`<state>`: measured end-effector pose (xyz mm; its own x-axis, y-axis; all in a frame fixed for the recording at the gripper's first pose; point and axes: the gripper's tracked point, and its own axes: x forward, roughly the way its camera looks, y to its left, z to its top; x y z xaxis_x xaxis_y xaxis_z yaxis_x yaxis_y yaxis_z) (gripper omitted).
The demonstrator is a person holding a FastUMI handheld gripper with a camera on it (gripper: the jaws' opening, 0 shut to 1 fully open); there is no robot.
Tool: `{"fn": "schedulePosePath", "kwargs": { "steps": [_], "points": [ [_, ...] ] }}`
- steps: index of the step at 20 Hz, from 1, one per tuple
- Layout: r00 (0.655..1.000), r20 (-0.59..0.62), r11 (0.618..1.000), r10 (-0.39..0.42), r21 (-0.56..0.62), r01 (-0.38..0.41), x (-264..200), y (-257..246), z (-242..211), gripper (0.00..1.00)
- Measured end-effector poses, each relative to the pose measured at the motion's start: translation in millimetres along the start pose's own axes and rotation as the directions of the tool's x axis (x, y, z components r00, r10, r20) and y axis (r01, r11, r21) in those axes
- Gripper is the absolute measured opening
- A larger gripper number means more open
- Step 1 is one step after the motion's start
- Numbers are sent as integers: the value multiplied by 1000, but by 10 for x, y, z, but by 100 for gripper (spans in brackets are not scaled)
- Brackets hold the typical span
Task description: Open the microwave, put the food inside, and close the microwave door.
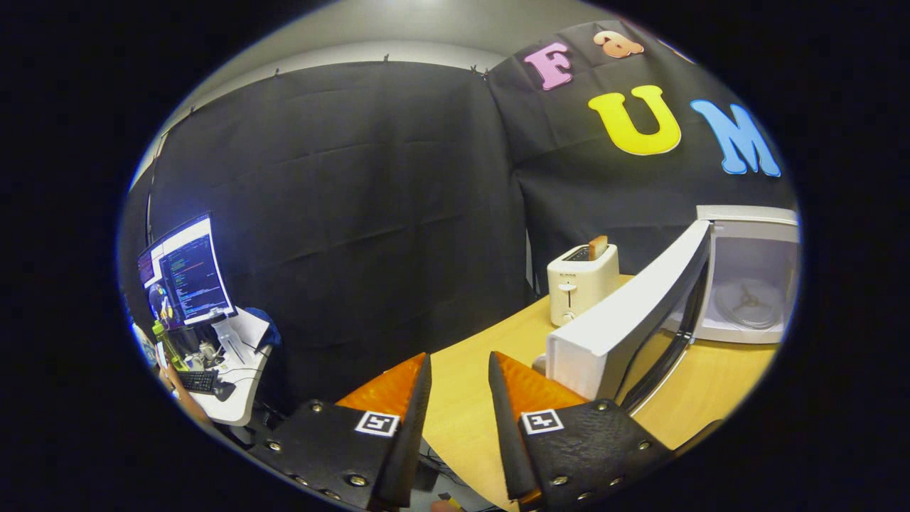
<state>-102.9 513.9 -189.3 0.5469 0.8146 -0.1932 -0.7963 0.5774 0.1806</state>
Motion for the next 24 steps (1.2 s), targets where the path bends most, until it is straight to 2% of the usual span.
{"fn": "schedulePosePath", "kwargs": {
  "steps": [3,4,6,8,9,11,13,17,20,24],
  "points": [
    [999,39,1000,16,16,-17,-337,6,128,66],
    [998,61,1000,8,14,-9,-481,-13,207,80],
    [995,103,1000,-3,9,2,-762,-87,371,86],
    [988,153,1000,3,25,-7,-1067,-134,523,87],
    [984,176,999,-24,32,19,-1219,-239,602,86],
    [973,202,994,-109,38,103,-1505,-576,680,86],
    [948,235,977,-213,55,206,-1777,-979,718,86],
    [867,279,910,-413,83,406,-2367,-1766,766,86],
    [768,295,821,-568,141,553,-2950,-2333,729,86],
    [632,281,690,-722,225,688,-3670,-2894,466,86]
  ]
}}
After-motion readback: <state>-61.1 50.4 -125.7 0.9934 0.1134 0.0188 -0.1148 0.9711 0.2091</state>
